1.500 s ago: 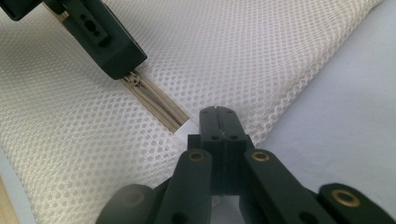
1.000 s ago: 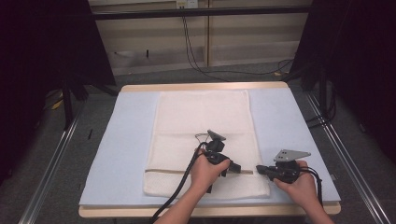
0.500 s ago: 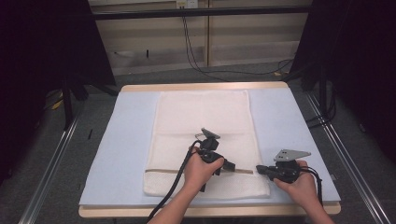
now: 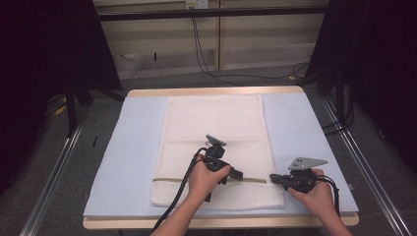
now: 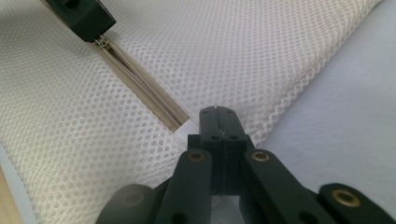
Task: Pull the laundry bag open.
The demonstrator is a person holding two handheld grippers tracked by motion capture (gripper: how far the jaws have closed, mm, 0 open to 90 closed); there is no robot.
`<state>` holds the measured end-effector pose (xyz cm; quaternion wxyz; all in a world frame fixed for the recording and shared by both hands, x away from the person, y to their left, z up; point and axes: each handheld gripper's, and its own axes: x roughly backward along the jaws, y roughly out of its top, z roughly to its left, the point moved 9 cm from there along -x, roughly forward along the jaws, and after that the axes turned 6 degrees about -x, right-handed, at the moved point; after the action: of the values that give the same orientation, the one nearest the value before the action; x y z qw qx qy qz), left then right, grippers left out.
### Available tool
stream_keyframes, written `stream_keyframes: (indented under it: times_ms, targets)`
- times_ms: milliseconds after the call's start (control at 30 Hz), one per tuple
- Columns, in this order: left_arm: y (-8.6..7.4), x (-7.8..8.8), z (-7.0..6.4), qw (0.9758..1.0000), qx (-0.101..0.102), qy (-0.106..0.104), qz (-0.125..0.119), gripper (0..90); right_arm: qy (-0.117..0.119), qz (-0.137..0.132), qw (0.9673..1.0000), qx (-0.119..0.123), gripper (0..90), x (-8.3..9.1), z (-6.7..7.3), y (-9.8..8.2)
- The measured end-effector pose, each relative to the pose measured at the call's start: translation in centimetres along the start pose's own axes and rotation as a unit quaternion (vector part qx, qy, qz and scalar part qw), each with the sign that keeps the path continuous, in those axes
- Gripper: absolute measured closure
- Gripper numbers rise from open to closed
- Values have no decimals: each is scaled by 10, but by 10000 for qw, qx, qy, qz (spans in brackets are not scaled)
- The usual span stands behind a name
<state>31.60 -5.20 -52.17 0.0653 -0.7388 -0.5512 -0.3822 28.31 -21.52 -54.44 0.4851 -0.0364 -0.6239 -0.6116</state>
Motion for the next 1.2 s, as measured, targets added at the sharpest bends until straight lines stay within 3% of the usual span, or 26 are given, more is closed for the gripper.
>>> stream_keyframes:
  times_ms: [133, 1200]
  targets:
    - [1, 1, 1, 10000, 26, 19, -90, 874, 4, -6, 10000, 15, 900, 0, 0, 0]
    - [-3, 3, 6, 9999, 52, -64, -79, 874, 24, -6, 10000, -7, 900, 0, 0, 0]
